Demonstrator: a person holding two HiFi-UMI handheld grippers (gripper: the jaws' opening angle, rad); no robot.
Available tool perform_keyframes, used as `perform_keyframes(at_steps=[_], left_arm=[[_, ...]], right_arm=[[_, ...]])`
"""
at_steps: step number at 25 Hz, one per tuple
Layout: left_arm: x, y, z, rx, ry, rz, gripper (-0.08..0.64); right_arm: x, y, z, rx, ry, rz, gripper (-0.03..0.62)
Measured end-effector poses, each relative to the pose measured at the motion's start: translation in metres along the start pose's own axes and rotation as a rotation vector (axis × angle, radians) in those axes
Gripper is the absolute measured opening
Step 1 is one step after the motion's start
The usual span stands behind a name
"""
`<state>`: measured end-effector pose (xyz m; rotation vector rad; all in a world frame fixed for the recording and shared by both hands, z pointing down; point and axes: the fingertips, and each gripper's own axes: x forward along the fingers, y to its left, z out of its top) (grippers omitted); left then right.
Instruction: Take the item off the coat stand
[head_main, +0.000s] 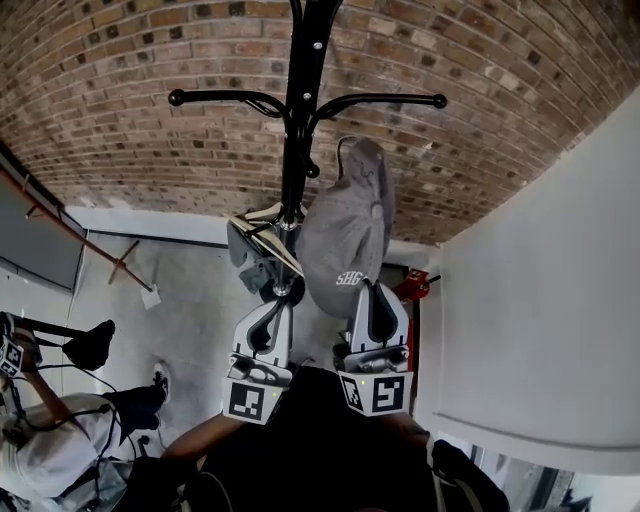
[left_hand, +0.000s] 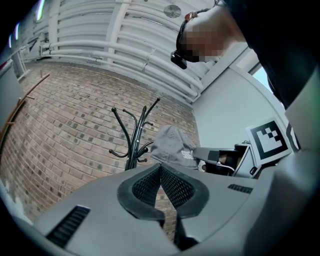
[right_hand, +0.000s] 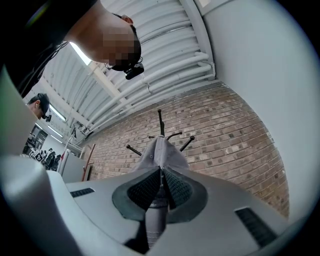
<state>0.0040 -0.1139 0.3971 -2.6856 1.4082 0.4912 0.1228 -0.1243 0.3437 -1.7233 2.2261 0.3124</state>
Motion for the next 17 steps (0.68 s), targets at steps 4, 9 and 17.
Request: perform_keyframes(at_steps=[4,9,17], left_arm=[[-0.002,-0.003,0.002,0.014,-0.009,-0.005,0.017],[-0.004,-0.002,0.000,0.007,-0.002,-0.005,0.017],[-0.004,0.000,0.001,-0.015,-0.011,0.004,0.017]], right_arm=[[-0.003,-0.002,-0.006,0.008,0.013,-0.013,0.034],[0.000,0.003,-0.007,0.004,0.013,-0.005,0.034],[0.003,0.011,-0.002,0.011,0.007,0.001,0.034]])
